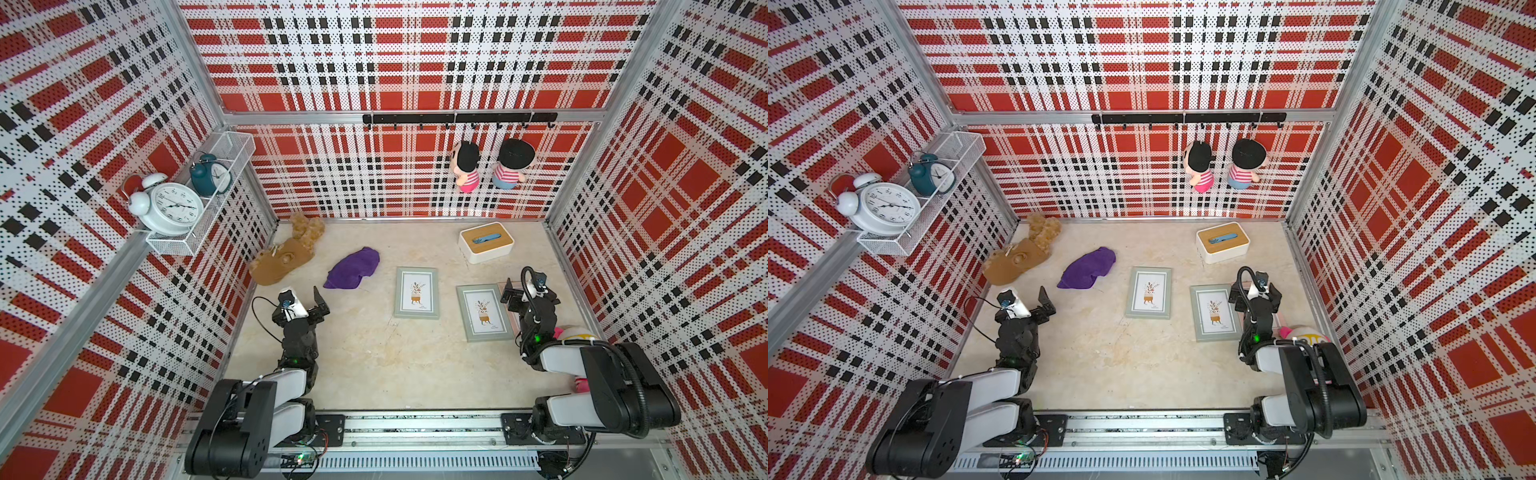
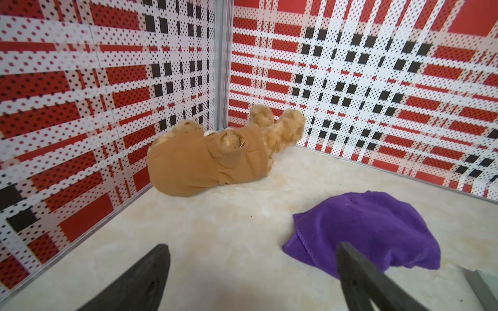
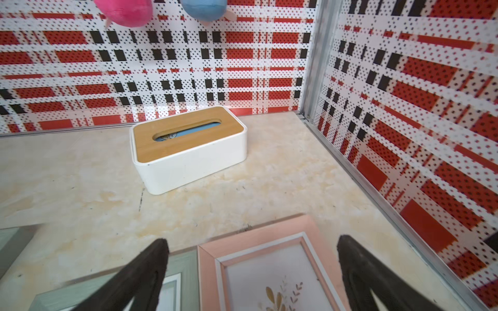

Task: Wipe the picture frame with a cloth
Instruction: Reset both arms

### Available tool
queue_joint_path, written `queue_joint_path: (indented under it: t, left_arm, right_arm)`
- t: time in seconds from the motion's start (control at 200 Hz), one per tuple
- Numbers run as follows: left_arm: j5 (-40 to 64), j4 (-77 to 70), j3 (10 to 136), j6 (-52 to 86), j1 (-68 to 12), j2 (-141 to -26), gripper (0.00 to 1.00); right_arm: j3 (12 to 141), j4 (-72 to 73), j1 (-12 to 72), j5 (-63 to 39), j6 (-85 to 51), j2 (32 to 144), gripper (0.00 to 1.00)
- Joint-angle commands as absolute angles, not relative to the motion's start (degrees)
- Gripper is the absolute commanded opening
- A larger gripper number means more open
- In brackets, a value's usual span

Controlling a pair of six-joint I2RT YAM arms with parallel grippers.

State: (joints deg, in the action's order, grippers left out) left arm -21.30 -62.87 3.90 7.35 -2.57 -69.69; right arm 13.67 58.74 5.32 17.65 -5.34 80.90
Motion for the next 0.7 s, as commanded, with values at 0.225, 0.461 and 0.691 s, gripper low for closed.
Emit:
queue_joint_path:
  t: [0.225, 0.461, 0.691]
  left_arm:
    - [-17.14, -76.96, 6.9, 5.53, 0.86, -78.41, 0.98]
    - [-16.14, -87.5, 7.84, 5.4, 0.8, -89.96, 0.98]
    - [-18.98, -82.01, 11.17, 3.89, -1.09, -90.32, 0.98]
  right_arm:
    - [11.37, 77.66, 4.37, 12.13, -1.85, 90.44, 1.0]
    - [13.55, 72.98, 4.31, 12.89, -2.16, 90.26, 1.0]
    - [16.09, 67.3, 4.05, 16.35, -4.15, 90.0, 1.0]
